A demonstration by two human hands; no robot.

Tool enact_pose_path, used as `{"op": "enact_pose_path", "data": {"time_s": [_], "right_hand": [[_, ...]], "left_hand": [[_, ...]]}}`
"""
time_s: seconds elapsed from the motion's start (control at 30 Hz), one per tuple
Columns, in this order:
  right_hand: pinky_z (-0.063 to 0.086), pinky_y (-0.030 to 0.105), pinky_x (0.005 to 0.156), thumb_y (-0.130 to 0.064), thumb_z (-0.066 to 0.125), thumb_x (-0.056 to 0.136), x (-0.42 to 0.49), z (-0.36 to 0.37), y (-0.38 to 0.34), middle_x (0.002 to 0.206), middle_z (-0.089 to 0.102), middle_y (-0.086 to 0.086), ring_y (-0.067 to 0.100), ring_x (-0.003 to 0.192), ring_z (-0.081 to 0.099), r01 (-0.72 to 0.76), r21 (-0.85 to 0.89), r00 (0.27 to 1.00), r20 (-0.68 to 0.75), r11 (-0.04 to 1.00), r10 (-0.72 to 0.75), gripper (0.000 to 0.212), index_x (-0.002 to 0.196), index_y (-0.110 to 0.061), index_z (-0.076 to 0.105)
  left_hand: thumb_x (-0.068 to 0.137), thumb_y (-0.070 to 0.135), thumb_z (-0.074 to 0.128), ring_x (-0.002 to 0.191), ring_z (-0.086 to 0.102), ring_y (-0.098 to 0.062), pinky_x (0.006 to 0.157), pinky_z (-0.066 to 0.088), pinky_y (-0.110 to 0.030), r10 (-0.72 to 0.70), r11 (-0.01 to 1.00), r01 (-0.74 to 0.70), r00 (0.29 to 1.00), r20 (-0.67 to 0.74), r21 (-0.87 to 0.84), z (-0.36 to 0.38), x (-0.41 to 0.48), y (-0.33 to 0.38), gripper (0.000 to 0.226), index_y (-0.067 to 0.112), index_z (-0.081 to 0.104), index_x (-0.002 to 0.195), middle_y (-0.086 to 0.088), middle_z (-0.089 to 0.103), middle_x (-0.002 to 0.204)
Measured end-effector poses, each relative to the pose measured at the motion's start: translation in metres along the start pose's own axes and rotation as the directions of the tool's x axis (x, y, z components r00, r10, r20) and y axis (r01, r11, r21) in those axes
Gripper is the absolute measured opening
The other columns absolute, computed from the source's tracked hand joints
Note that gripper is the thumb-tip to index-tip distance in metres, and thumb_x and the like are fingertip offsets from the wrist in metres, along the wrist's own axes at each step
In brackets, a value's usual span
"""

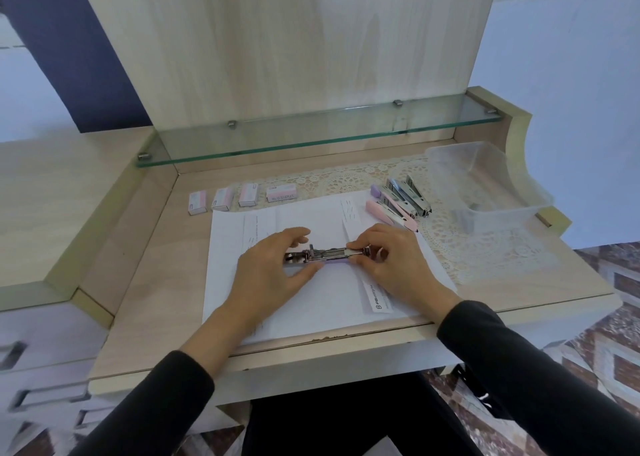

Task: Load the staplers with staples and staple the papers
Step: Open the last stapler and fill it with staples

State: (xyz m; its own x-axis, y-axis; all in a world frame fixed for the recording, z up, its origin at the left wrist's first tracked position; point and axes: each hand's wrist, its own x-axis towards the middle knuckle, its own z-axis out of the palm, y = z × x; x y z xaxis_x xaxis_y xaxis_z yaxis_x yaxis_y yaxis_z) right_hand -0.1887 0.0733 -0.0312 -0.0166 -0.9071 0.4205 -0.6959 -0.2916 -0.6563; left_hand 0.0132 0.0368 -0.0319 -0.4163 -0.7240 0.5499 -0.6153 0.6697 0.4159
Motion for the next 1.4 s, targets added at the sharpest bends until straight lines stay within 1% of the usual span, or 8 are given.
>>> {"op": "enact_pose_path", "data": {"time_s": [0.17, 0.27, 0.43, 0.6, 0.77, 0.93, 1.07, 1.4], "right_hand": [[0.031, 0.012, 0.069, -0.018, 0.073, 0.074, -0.001, -0.005, -0.003, 0.083, 0.067, -0.005, 0.011, 0.081, 0.05, -0.04, -0.065, 0.997, 0.066, 0.997, 0.044, 0.022, 0.096, -0.02, 0.07], [0.036, 0.006, 0.063, -0.012, 0.073, 0.074, -0.001, -0.016, 0.0, 0.084, 0.065, -0.014, 0.002, 0.072, 0.054, -0.071, 0.039, 0.99, 0.121, 0.997, 0.066, 0.02, 0.089, -0.024, 0.071], [0.038, 0.004, 0.062, -0.013, 0.073, 0.074, 0.001, -0.025, 0.002, 0.085, 0.069, -0.009, 0.007, 0.072, 0.059, 0.092, -0.086, 0.975, 0.209, 0.992, -0.072, 0.016, 0.086, -0.023, 0.075], [0.041, 0.021, 0.074, -0.02, 0.07, 0.078, 0.004, -0.017, -0.005, 0.081, 0.059, -0.006, 0.016, 0.084, 0.056, 0.18, -0.208, 0.97, 0.197, 0.961, -0.139, 0.012, 0.088, -0.024, 0.075], [0.024, 0.012, 0.053, -0.018, 0.069, 0.074, 0.008, 0.0, -0.021, 0.074, 0.057, 0.003, 0.005, 0.064, 0.037, 0.232, -0.199, 0.958, 0.214, 0.952, -0.189, 0.012, 0.084, -0.02, 0.076], [0.039, 0.027, 0.06, -0.012, 0.067, 0.078, 0.009, 0.003, -0.03, 0.075, 0.058, 0.005, 0.011, 0.063, 0.045, 0.012, -0.154, 0.992, 0.126, 0.988, 0.008, 0.009, 0.081, -0.012, 0.075], [0.033, 0.026, 0.064, -0.02, 0.065, 0.08, 0.003, 0.011, -0.035, 0.065, 0.042, -0.013, 0.012, 0.071, 0.047, -0.155, -0.204, 0.979, 0.101, 0.967, 0.179, 0.01, 0.081, -0.014, 0.073], [0.03, 0.012, 0.052, -0.022, 0.07, 0.076, 0.003, 0.027, -0.048, 0.057, 0.045, -0.017, 0.002, 0.056, 0.043, -0.331, -0.038, 0.944, 0.01, 0.943, 0.331, 0.01, 0.076, -0.012, 0.072]], "left_hand": [[0.077, 0.04, 0.05, 0.069, 0.065, -0.019, 0.077, 0.038, -0.03, 0.069, 0.971, -0.071, 0.997, 0.017, 0.227, 0.003, -0.005, -0.009, 0.037, 0.014, 0.073, 0.089, 0.004, 0.072, 0.078], [0.075, 0.034, 0.059, 0.068, 0.064, -0.018, 0.072, 0.037, -0.028, 0.056, 0.976, -0.056, 0.998, 0.005, 0.208, 0.005, -0.009, -0.011, 0.028, 0.014, 0.073, 0.088, 0.004, 0.071, 0.075], [0.066, 0.024, 0.07, 0.076, 0.05, -0.008, 0.073, 0.03, -0.025, 0.074, 0.986, -0.066, 0.996, -0.05, 0.154, 0.006, -0.009, -0.011, 0.022, 0.014, 0.073, 0.086, 0.002, 0.071, 0.076], [0.067, 0.027, 0.07, 0.078, 0.05, -0.007, 0.079, 0.028, -0.027, 0.071, 0.987, -0.059, 0.995, -0.076, 0.147, 0.005, -0.011, -0.011, 0.022, 0.018, 0.073, 0.086, 0.006, 0.072, 0.078], [0.074, 0.038, 0.058, 0.079, 0.05, -0.007, 0.08, 0.027, -0.027, 0.073, 0.989, -0.062, 0.994, -0.082, 0.134, 0.005, -0.011, -0.012, 0.028, 0.019, 0.073, 0.087, 0.007, 0.071, 0.077], [0.074, 0.037, 0.057, 0.077, 0.051, -0.007, 0.081, 0.028, -0.028, 0.07, 0.991, -0.058, 0.993, -0.095, 0.123, 0.005, -0.012, -0.012, 0.028, 0.018, 0.072, 0.087, 0.007, 0.071, 0.076], [0.067, 0.025, 0.071, 0.075, 0.05, -0.007, 0.081, 0.029, -0.029, 0.071, 0.991, -0.057, 0.991, -0.115, 0.118, 0.006, -0.012, -0.011, 0.019, 0.018, 0.072, 0.084, 0.006, 0.069, 0.074], [0.066, 0.022, 0.072, 0.073, 0.05, -0.009, 0.078, 0.031, -0.029, 0.024, 0.997, -0.017, 0.995, -0.092, 0.073, 0.003, -0.011, -0.01, 0.018, 0.019, 0.071, 0.084, 0.006, 0.069, 0.073]]}}
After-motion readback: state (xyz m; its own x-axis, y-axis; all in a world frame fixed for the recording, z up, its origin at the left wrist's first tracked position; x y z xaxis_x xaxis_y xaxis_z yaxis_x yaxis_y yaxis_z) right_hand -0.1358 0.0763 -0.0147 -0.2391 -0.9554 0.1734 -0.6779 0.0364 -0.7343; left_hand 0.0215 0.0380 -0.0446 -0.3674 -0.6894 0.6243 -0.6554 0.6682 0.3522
